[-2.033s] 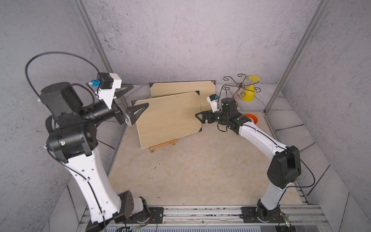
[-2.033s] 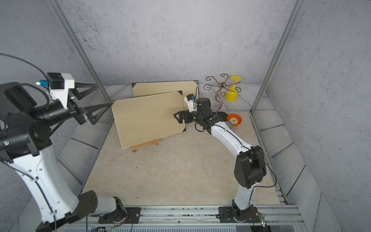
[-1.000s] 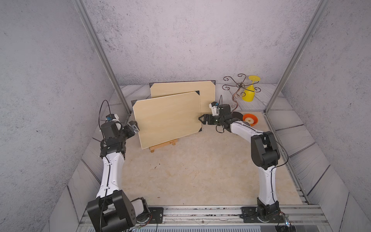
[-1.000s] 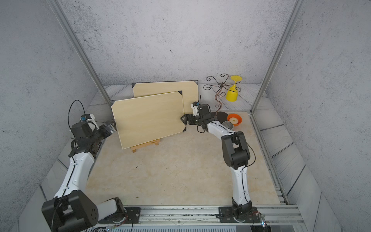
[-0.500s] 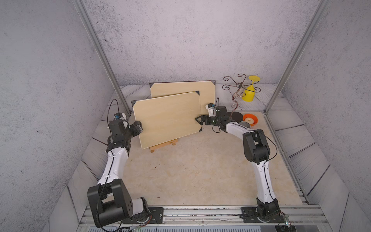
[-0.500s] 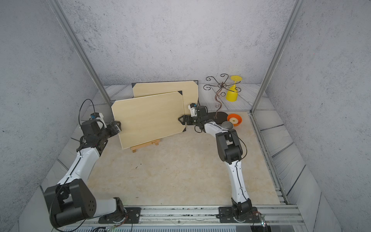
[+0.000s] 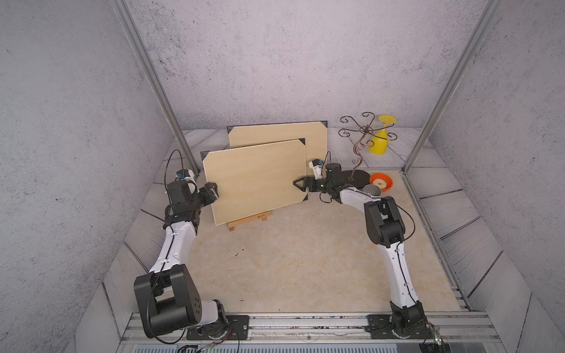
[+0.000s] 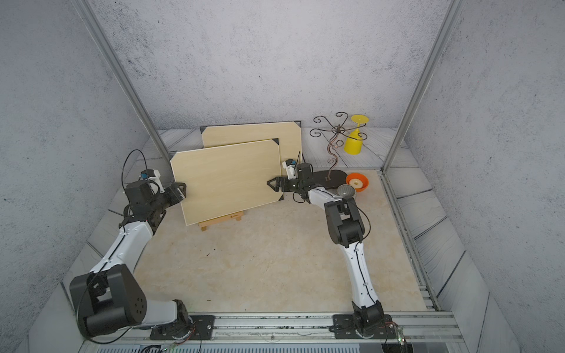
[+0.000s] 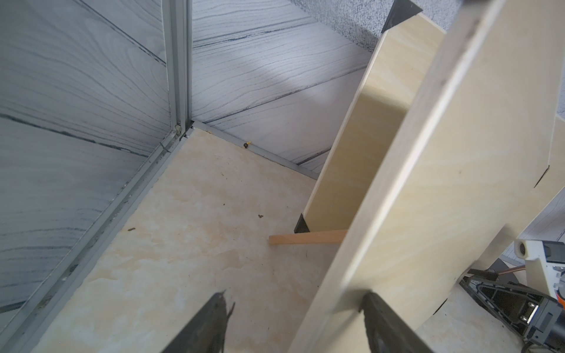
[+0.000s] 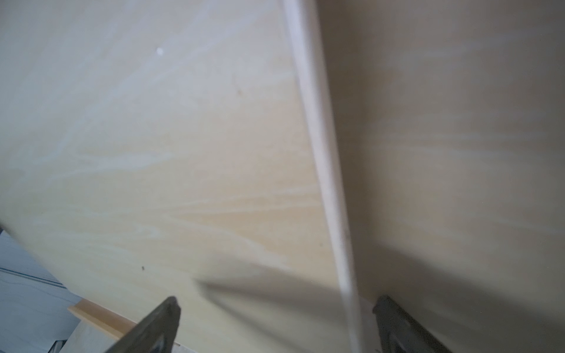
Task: Assemble the easel
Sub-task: Adjust the drawing board on the easel.
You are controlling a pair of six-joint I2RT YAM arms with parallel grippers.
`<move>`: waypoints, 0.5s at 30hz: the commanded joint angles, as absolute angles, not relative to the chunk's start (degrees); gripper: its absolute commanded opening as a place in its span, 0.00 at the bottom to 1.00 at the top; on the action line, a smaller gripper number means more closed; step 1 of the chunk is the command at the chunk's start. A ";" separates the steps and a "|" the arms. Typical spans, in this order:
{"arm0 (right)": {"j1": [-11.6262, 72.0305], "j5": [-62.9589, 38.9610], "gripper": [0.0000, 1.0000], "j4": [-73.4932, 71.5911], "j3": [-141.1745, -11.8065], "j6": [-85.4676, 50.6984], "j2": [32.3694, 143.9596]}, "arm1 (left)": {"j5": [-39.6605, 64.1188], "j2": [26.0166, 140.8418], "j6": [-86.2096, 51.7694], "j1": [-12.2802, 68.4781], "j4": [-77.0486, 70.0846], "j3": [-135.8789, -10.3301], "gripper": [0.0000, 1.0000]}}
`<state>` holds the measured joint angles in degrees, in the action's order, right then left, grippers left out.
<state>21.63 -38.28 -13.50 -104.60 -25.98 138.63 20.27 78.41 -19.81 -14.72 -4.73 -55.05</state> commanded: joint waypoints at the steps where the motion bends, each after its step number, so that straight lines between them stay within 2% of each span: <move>1: 22.18 -41.17 0.99 -17.21 -102.63 -27.25 138.87 | 19.27 78.16 -21.13 -14.62 -7.13 -52.88 0.71; 8: 22.29 -42.89 0.99 -22.90 -97.91 -28.21 133.79 | 18.34 77.31 -22.56 -14.80 -6.86 -51.20 0.65; 15: 22.59 -45.22 0.99 -26.11 -96.24 -28.39 132.28 | 18.69 76.19 -25.54 -16.43 -9.28 -46.71 0.52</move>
<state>22.13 -42.44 -22.90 -96.66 -27.92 138.41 19.59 76.73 -24.14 -15.49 -8.14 -48.47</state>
